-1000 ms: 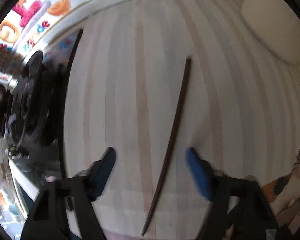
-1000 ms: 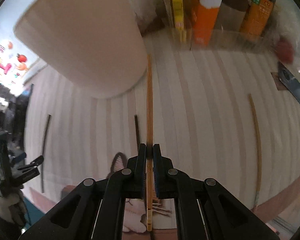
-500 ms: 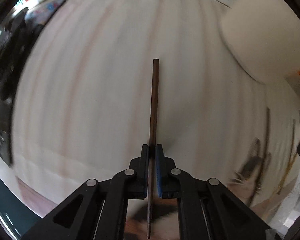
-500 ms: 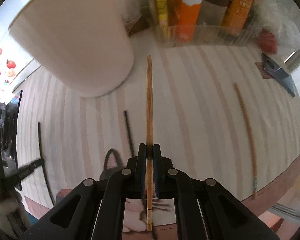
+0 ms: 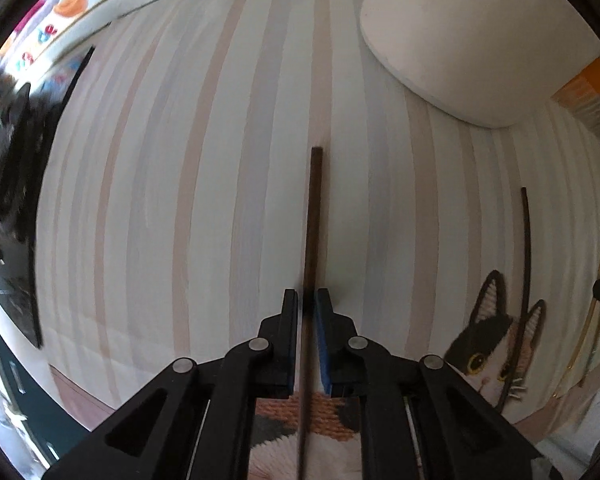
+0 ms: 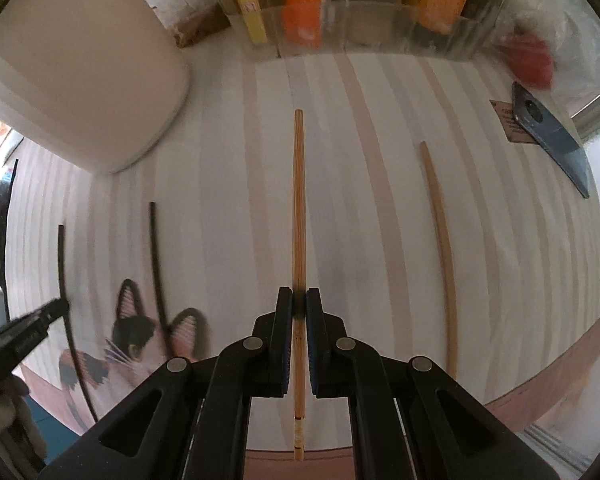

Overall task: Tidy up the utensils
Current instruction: 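Carry both held chopsticks up over the cream holder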

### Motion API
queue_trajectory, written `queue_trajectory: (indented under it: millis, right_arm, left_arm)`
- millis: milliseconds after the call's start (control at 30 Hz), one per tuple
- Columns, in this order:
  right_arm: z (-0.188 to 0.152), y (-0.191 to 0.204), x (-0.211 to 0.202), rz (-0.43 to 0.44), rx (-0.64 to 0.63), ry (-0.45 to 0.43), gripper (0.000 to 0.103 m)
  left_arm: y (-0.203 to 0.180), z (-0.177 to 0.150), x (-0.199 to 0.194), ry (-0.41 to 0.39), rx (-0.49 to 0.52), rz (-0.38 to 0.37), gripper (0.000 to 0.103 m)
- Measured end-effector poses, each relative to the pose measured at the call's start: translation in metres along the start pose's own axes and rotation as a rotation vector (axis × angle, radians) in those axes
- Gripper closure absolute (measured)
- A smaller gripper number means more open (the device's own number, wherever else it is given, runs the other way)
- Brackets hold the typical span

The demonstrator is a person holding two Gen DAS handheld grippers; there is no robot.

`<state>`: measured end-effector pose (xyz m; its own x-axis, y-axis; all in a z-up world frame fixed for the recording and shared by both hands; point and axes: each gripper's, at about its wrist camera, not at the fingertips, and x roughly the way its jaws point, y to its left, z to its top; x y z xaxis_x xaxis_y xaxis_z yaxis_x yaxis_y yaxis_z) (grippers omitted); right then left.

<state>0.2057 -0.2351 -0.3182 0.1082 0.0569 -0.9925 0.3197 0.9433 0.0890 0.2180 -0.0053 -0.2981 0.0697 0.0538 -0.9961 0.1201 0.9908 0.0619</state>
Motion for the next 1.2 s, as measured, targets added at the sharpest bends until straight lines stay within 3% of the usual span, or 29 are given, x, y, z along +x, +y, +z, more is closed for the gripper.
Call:
queue_trajectory:
  millis: [167,433,600,833,933,1200]
  right_arm:
    - [0.006,-0.004,0.007,0.006,-0.021,0.015,0.096]
    - [0.006,0.003,-0.032,0.053,-0.062,-0.081,0.096]
    - [0.003,0.008,-0.064,0.069,-0.087,-0.168,0.096]
    - [0.010,0.014,-0.109,0.107,-0.103,-0.288,0.096]
    - [0.024,0.023,-0.133,0.138,-0.097,-0.349,0.096]
    - [0.074,0.047,-0.215,0.253,-0.058,-0.535,0.096]
  left_arm:
    - [-0.023,0.005,-0.007,-0.048,0.013,0.039,0.100]
    - [-0.025,-0.022,-0.081,-0.209,-0.037,-0.071,0.100]
    - [-0.006,-0.027,-0.128,-0.327,-0.064,-0.104,0.100]
    - [0.020,-0.021,-0.204,-0.557,-0.079,-0.110,0.100]
    - [0.023,-0.010,-0.244,-0.659,-0.088,-0.116,0.100]
    - [0.042,0.011,-0.318,-0.826,-0.103,-0.194,0.100]
